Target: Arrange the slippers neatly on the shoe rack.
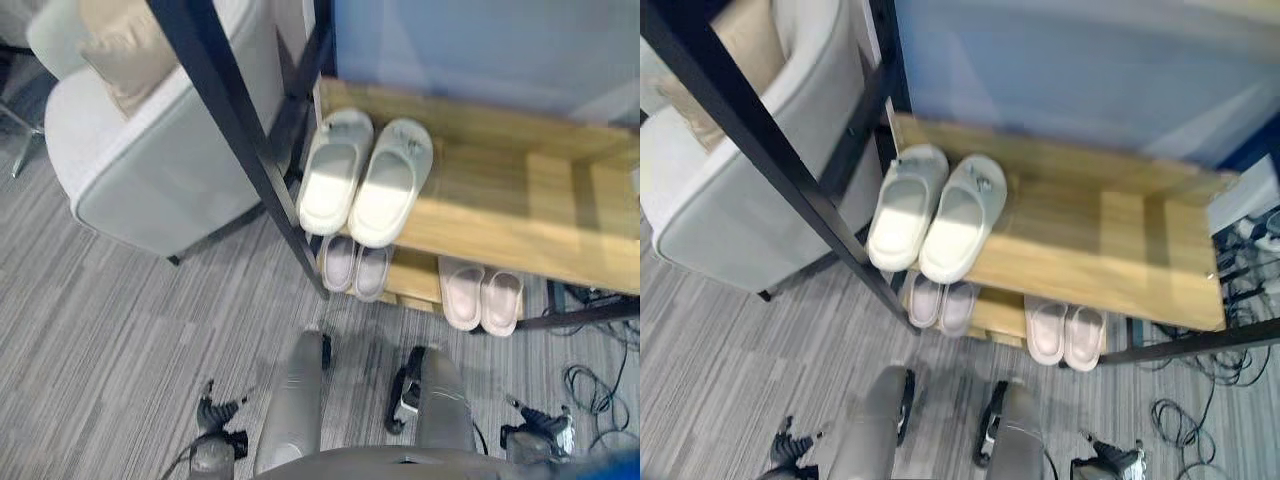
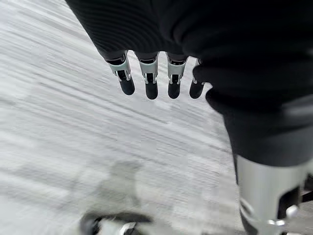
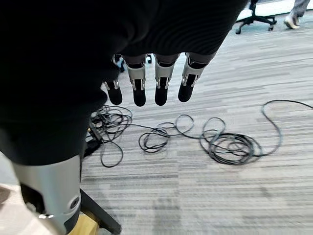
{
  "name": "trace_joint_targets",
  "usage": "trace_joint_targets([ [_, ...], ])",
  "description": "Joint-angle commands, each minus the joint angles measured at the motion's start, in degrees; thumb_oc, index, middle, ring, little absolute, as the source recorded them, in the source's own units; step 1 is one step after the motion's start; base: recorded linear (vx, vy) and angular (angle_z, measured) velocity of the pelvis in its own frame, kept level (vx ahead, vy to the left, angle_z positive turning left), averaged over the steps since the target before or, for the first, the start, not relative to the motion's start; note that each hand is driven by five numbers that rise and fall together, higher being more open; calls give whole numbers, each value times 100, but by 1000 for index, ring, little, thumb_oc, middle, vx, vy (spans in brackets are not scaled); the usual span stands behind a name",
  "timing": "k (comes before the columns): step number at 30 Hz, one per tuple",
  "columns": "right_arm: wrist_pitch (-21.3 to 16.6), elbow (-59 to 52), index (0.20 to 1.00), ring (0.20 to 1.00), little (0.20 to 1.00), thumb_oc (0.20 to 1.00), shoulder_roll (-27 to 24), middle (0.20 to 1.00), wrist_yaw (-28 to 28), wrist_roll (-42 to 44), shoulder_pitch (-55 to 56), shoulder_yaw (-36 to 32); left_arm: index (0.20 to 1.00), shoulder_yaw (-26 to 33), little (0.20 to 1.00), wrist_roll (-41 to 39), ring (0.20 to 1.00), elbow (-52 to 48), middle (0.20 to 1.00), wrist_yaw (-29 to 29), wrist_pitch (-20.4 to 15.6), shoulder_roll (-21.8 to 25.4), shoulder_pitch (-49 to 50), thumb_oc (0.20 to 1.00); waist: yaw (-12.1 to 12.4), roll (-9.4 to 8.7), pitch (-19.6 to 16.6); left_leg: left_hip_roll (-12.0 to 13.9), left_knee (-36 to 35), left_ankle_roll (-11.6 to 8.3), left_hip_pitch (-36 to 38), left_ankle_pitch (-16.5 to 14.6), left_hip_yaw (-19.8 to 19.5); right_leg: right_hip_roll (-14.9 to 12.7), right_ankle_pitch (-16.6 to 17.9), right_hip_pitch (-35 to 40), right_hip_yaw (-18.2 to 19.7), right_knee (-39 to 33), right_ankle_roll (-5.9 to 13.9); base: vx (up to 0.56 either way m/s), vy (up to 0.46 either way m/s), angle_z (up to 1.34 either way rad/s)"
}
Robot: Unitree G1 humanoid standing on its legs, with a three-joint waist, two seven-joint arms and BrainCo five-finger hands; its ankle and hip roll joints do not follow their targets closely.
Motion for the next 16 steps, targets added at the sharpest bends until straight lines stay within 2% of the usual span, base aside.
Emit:
trace_joint_targets([
  [1, 126, -9, 1000, 1000, 1000, 1000, -95, 1000, 393, 297, 128, -254, 1000, 137, 1000, 206, 1000, 53, 1000, -256, 221, -239, -318, 1000, -103, 148, 480, 68, -1217, -56, 329, 1130, -347, -125, 706, 493, 29, -744, 186, 227, -41, 8],
  [2, 178, 57, 1000, 1000, 1000, 1000, 23, 1000, 764, 498, 232, -286, 1000, 218, 1000, 677, 1000, 416, 1000, -213, 512, -298, -353, 1000, -143, 134, 356, 111, -2218, -87, 1331, 1398, -376, 12, 1026, 1583, -189, -1732, 261, 291, -46, 8],
  [3, 150, 60, 1000, 1000, 1000, 1000, 101, 1000, 1060, 652, 284, -204, 1000, 158, 1000, 1063, 1000, 587, 1000, -147, 616, -321, -379, 1000, -191, 109, 218, 136, -2949, -131, 1940, 1656, -308, 111, 1464, 2170, -280, -2589, 398, 472, -89, 0],
  [4, 39, -183, 1000, 1000, 1000, 1000, 153, 1000, 1195, 625, 266, 3, 1000, 284, 1000, 1001, 1000, 710, 1000, -188, 595, -363, -333, 1000, -119, 93, 66, 154, -3659, -255, 2485, 2120, -263, 242, 1904, 2693, -354, -3369, 510, 353, -66, -18],
  [5, -2, -203, 1000, 1000, 1000, 1000, 193, 1000, 1284, 546, 275, 74, 1000, 300, 1000, 1008, 1000, 736, 1000, -189, 608, -395, -355, 1000, -116, 88, -53, 156, -4032, -285, 2740, 2318, -225, 298, 2147, 2848, -366, -3681, 558, 379, -79, -32],
  [6, 28, -186, 1000, 1000, 1000, 1000, 331, 1000, 1462, 697, 252, 202, 1000, 180, 1000, 1139, 1000, 734, 1000, -219, 640, -455, -404, 1000, -99, 72, -199, 126, -4897, -321, 3397, 2784, -115, 466, 2734, 3290, -320, -4459, 661, 292, -47, -26],
  [7, 38, -212, 1000, 1000, 1000, 1000, 354, 1000, 1534, 670, 275, 283, 1000, 111, 1000, 1189, 1000, 719, 1000, -267, 635, -488, -411, 1000, -118, 91, -323, 108, -5200, -329, 3576, 2945, -62, 521, 2909, 3417, -319, -4759, 712, 326, -57, -36],
  [8, 141, -230, 1000, 1000, 1000, 1000, 417, 1000, 1709, 455, 360, 589, 1000, -152, 1000, 1406, 1000, 586, 1000, -316, 584, -512, -487, 1000, -147, 169, -590, 84, -6219, -347, 4149, 3357, 41, 662, 3371, 3886, -298, -5705, 832, 183, -28, -35],
  [11, 202, -277, 1000, 1000, 1000, 1000, 464, 1000, 1881, 345, 418, 817, 1000, -198, 1000, 1271, 1000, 531, 1000, -442, 605, -537, -576, 1000, -181, 205, -712, 85, -6473, -372, 4312, 3366, 83, 719, 3467, 4114, -247, -6147, 847, 77, -48, -25],
  [14, 301, -268, 1000, 1000, 1000, 1000, 470, 1000, 2049, 25, 468, 1047, 1000, -146, 1000, 1073, 1000, 565, 1000, -665, 605, -570, -596, 1000, -244, 229, -834, 83, -6473, -437, 4350, 3241, 183, 750, 3452, 4340, -234, -6580, 820, 29, -79, -11],
  [16, 308, -340, 1000, 1000, 1000, 1000, 458, 1000, 2154, -25, 484, 1116, 1000, -103, 1000, 651, 1000, 502, 1000, -999, 583, -609, -556, 1000, -319, 269, -791, 115, -6473, -481, 4355, 3164, 288, 777, 3351, 4393, -201, -6695, 784, -30, -72, -25],
])
